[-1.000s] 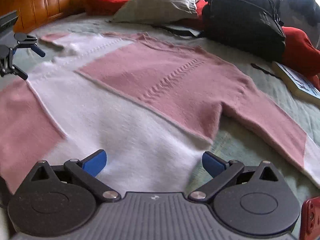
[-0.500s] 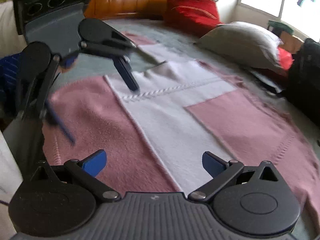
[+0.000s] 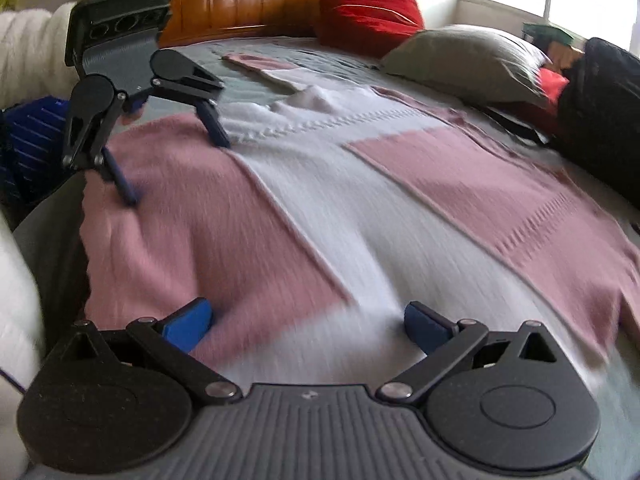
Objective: Fold clothes
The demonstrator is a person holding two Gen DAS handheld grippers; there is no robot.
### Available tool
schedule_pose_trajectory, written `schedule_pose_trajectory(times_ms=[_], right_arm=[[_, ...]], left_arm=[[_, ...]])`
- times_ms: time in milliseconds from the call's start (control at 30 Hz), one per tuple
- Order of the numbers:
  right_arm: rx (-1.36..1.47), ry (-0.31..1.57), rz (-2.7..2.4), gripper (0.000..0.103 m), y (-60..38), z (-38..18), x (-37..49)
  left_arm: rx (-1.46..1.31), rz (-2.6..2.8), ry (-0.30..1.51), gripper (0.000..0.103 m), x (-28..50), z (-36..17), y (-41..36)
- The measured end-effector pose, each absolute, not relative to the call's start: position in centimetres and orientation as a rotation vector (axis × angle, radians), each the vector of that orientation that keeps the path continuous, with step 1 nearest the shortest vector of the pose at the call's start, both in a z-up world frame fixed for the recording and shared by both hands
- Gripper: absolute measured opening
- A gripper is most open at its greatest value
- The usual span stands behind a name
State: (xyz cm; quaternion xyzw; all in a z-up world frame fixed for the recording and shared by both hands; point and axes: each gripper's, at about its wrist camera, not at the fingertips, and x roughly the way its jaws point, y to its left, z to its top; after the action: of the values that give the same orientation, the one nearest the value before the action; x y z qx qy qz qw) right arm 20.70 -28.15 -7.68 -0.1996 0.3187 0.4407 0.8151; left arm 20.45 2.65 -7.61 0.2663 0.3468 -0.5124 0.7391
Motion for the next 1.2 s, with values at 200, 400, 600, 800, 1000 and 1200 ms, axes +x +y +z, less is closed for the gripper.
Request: schedule_pose_trajectory(times_ms=[200,400,600,800,1000,1200], right_arm=[[-0.457,0.680,0.879,0.103,-32.5,-7.9,18.0],[-0.382,0.685,0.700,0.103,-33.0,-7.6,16.2],[-0.221,0.599,0.400,0.103,-29.5,-4.6,17.5],[-0.190,0.690,0.180,0.103,-25.5,-7.0,20.6],[-0.095,0.746,0.099,0.103,-25.5,-8.4,20.9],[-0.066,0.731,0.088,0.103,-25.6,-8.6,20.2]], left_arm=[[0.548,-1.062,0.770,0.102,19.0,-7.4,5.8],[0.464,-0.922,0.784,0.102,18.1,-6.5,6.8],[0.320,-0.524,0.791,0.102,19.7,-3.8,2.8],[0.181,-0.358,0.810,0.102,20.0,-5.3,0.2],[0.147,-0.275,0.833,0.103,18.9,-7.6,-0.3],[0.143,-0.241,0.835,0.103,18.6,-7.4,-0.4]])
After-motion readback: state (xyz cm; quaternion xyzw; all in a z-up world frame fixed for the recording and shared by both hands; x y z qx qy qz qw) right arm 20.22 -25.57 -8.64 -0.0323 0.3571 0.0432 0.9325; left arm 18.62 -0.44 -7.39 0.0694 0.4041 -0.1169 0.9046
